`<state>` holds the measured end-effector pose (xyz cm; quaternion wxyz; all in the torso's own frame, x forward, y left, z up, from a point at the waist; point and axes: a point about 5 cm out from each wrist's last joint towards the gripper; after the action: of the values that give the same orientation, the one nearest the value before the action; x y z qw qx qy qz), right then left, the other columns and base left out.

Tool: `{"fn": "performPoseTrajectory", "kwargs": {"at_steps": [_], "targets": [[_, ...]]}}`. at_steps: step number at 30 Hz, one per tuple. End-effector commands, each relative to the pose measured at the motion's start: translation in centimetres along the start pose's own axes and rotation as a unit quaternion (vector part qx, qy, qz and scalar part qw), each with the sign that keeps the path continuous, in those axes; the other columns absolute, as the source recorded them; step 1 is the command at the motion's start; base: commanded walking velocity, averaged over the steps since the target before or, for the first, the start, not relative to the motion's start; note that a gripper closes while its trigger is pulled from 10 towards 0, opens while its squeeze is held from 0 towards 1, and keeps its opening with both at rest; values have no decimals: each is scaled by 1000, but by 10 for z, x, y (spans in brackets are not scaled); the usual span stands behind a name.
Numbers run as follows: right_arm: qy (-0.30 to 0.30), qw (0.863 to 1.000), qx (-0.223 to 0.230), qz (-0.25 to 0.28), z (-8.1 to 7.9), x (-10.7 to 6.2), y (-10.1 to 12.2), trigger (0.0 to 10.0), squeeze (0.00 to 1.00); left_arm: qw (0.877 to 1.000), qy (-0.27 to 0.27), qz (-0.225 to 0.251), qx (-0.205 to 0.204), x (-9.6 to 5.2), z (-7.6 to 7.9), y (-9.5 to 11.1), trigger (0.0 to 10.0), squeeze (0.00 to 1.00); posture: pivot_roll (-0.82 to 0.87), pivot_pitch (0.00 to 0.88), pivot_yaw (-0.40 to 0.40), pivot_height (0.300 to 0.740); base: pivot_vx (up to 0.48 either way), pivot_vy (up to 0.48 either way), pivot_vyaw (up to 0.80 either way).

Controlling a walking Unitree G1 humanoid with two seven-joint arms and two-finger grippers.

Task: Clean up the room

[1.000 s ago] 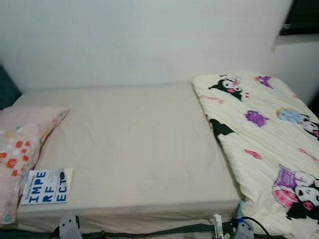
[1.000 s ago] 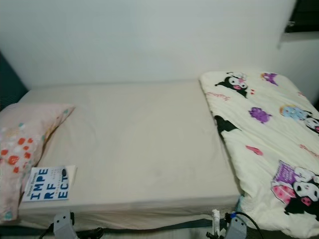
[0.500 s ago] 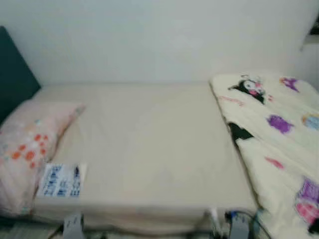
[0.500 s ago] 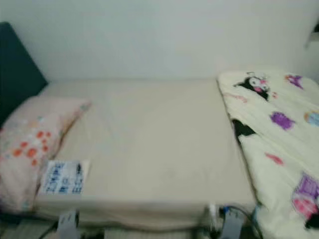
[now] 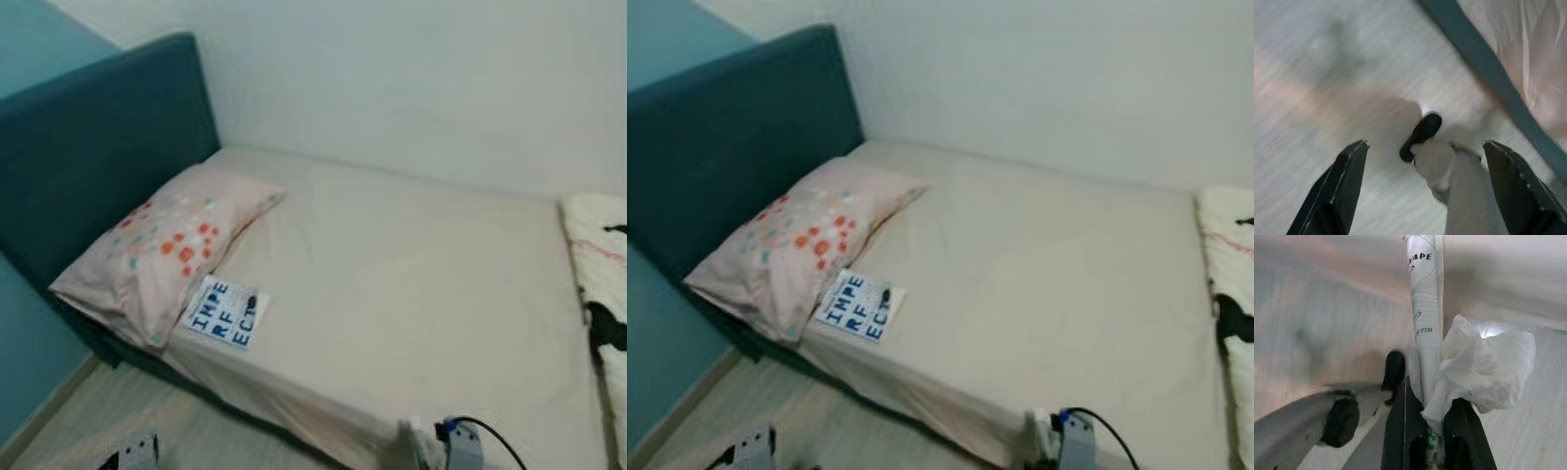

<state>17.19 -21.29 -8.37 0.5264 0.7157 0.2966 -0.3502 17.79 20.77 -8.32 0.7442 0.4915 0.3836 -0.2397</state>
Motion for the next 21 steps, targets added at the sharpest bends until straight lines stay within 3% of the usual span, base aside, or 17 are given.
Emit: {"fn": "performPoseTrajectory", "kwargs": {"at_steps": [1,21], "targets": [[-3,1000,-10,-11,2,-1,-4,10000,0,1000,2,-8,3,-1,-2,-4,10000,0,-43,65,23,740,0,0,769],[18,998,-68,-4,-9,4,13,10000,0,999,7,-15,46,-1,-3,-5,10000,0,-25,24,8,740,0,0,769]]}}
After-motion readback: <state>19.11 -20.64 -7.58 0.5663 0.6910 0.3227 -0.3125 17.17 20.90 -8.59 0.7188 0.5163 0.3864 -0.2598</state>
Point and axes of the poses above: a point about 5 cm out from each wrist's last joint towards the gripper, its own x axis pointing out of the wrist towards the gripper, its own y axis along the axis of the wrist's last joint, z = x × y
